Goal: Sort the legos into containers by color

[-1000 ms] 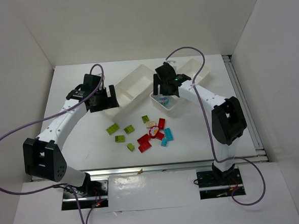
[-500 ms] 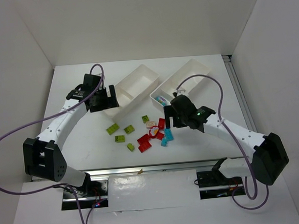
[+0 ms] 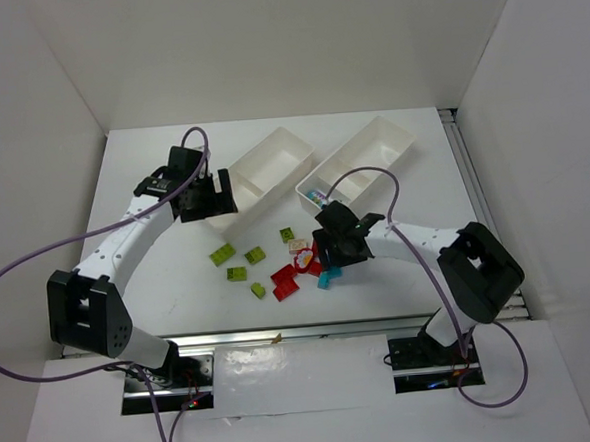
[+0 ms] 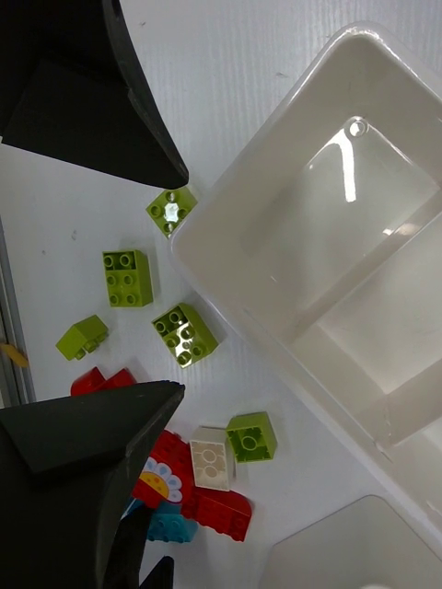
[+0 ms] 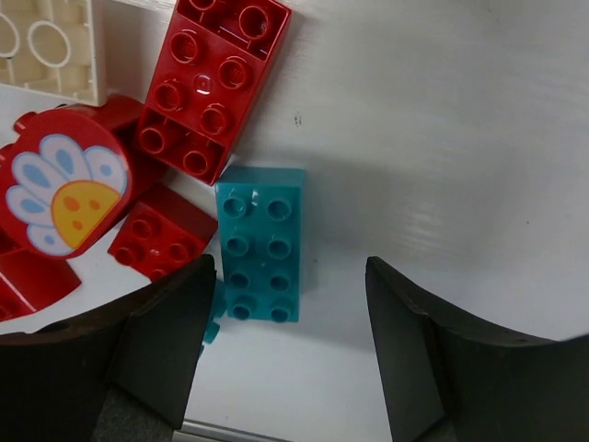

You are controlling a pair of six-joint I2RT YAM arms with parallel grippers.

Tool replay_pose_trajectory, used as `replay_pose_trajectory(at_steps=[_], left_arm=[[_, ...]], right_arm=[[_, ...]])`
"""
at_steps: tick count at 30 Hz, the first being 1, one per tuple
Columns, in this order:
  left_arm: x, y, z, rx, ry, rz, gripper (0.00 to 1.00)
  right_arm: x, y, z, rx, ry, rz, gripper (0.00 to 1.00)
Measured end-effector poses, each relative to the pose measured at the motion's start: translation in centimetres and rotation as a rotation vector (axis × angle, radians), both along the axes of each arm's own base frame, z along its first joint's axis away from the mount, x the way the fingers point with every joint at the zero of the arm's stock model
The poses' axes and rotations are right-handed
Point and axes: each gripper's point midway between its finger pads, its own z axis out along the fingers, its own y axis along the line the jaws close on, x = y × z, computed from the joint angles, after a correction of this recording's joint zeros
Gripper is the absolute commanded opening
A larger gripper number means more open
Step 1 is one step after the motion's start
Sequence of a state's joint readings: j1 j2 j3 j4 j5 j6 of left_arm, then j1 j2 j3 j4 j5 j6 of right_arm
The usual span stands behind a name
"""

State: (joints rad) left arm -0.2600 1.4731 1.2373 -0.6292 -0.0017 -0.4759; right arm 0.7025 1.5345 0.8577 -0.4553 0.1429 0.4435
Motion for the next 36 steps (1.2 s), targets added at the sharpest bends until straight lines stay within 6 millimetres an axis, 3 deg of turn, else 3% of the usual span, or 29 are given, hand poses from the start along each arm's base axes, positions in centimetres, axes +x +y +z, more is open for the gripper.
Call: replay_pose_trajectory(at_steps=[5, 10, 15, 18, 21, 25, 28, 29, 31, 32, 36], left_arm=[[0.0, 0.0, -0.2, 0.001, 0.005, 0.000, 0.96], [0.0, 0.0, -0.4, 0.003, 0.011, 0.000, 0.96], [0.0, 0.0, -0.9, 0.007, 0.030, 0.000, 0.96], [0.1, -0.2, -0.8, 0.009, 0.038, -0.005, 0.96], [0.6, -0.5, 0.1, 0.004, 0.018, -0.008, 0.96], [1.0, -0.7, 0.3, 0.002, 0.012, -0.010, 0.96], [1.1, -0.7, -0.2, 0.007, 0.029, -0.010, 0.96], [1.1, -0.7, -0.4, 0.009, 0.036, -0.011, 0.96], [1.0, -0.7, -0.6, 0.012, 0.046, -0.010, 0.96], [0.9, -0.7, -0.7, 0.013, 0.048, -0.010, 0.96], [0.8, -0.6, -0.7, 0.017, 0.051, -0.008, 0.96]], right_arm=[[0.3, 0.1, -1.0, -0.014, 0.008, 0.000, 0.67], [0.8, -0.2, -1.0, -0.031, -0.018, -0.009, 0.48], [0.9, -0.4, 0.2, -0.024, -0.046, -0.014, 0.46], [1.0, -0.9, 2.5, -0.015, -0.093, -0.028, 0.45], [2.0, -1.2, 7.1, 0.013, -0.188, -0.046, 0.45], [5.4, -0.4, 13.9, 0.076, -0.340, -0.081, 0.45], [8.2, -0.4, 17.0, 0.096, -0.401, -0.116, 0.45], [9.0, -0.4, 17.3, 0.096, -0.408, -0.123, 0.52], [9.7, -0.9, 16.7, 0.083, -0.397, -0.139, 0.67], [9.7, -1.1, 15.9, 0.073, -0.380, -0.138, 0.79], [6.4, -1.9, 10.2, 0.029, -0.251, -0.101, 0.88]])
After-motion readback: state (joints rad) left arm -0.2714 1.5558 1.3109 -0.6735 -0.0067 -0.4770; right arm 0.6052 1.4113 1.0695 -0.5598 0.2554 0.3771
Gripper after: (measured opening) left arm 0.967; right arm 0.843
